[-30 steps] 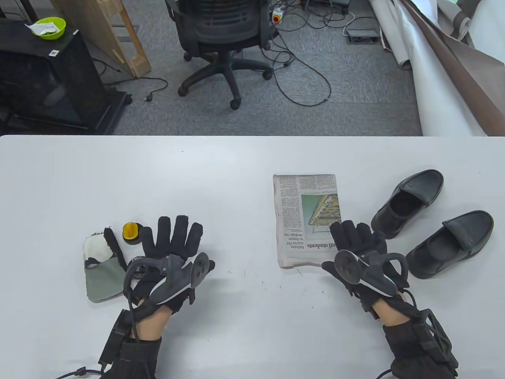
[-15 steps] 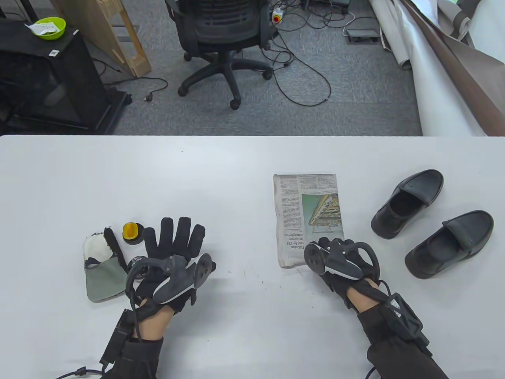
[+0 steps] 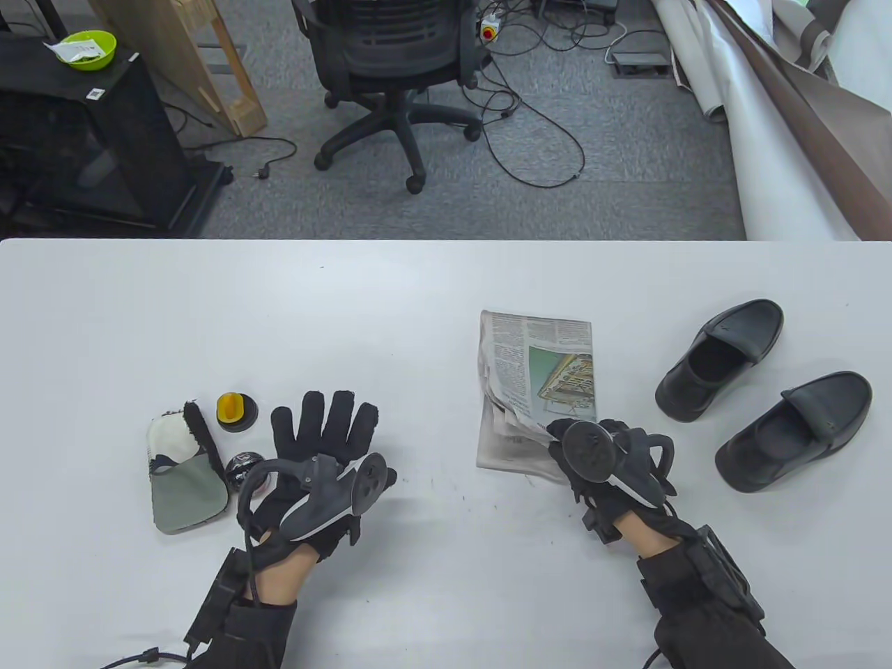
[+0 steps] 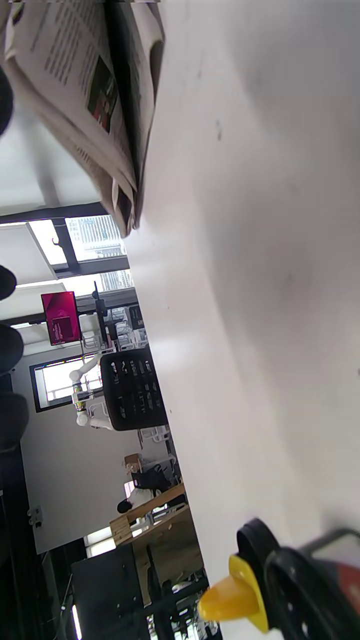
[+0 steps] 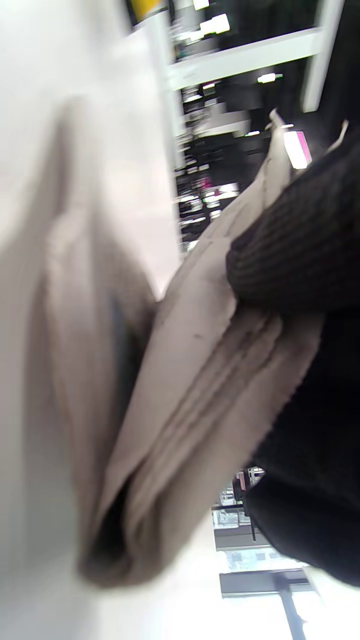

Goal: Dip and apply built-in sponge shoe polish on shoes

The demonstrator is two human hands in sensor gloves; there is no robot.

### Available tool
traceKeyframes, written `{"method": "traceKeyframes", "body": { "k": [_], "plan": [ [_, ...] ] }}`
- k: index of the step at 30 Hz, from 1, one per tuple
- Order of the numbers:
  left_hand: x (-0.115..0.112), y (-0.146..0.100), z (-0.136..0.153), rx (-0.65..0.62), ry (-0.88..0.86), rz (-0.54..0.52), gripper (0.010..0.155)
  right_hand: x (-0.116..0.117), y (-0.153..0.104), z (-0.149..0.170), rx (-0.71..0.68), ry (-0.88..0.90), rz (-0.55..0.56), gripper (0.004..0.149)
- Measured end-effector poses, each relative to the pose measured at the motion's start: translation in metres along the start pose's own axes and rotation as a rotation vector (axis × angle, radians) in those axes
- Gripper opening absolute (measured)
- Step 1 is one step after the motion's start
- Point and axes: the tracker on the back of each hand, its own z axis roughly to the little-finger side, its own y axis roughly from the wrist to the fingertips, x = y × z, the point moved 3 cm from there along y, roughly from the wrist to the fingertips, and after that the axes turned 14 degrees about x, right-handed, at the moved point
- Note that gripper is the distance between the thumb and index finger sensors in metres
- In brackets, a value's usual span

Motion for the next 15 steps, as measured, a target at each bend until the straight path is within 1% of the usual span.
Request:
{"method": "traceKeyframes", "body": {
  "k": [3, 4, 5, 6, 7, 9, 10, 11, 13, 15],
  "plan": [
    [0.002, -0.003, -0.007, -0.043, -0.099, 0.027, 0.085, -0.010, -0.006, -0.010, -0.019, 0.114, -0.044, 0.038],
    [0.002, -0.004, -0.010, -0.064, -0.155, 0.040, 0.084, -0.011, -0.009, -0.014, -0.020, 0.185, -0.071, 0.038],
    [0.002, -0.004, -0.013, -0.080, -0.211, 0.053, 0.084, -0.010, -0.012, -0.018, -0.024, 0.246, -0.122, 0.038],
    [0.002, -0.004, -0.014, -0.086, -0.238, 0.065, 0.084, -0.010, -0.014, -0.019, -0.024, 0.276, -0.129, 0.038],
    [0.001, -0.004, -0.016, -0.093, -0.271, 0.090, 0.086, -0.011, -0.017, -0.021, 0.000, 0.329, -0.123, 0.038],
    [0.002, -0.004, -0.018, -0.100, -0.325, 0.098, 0.089, -0.010, -0.020, -0.026, -0.006, 0.384, -0.172, 0.038],
    [0.001, -0.004, -0.019, -0.102, -0.336, 0.107, 0.091, -0.009, -0.021, -0.027, -0.001, 0.404, -0.173, 0.038],
    [0.001, -0.004, -0.021, -0.104, -0.343, 0.108, 0.093, -0.008, -0.022, -0.028, 0.015, 0.432, -0.201, 0.038],
    [0.003, -0.005, -0.021, -0.094, -0.345, 0.072, 0.096, -0.005, -0.023, -0.030, 0.016, 0.464, -0.229, 0.038],
    [0.013, -0.008, -0.017, -0.062, -0.388, -0.023, 0.099, -0.001, -0.026, -0.032, 0.007, 0.486, -0.268, 0.038]
  ]
}}
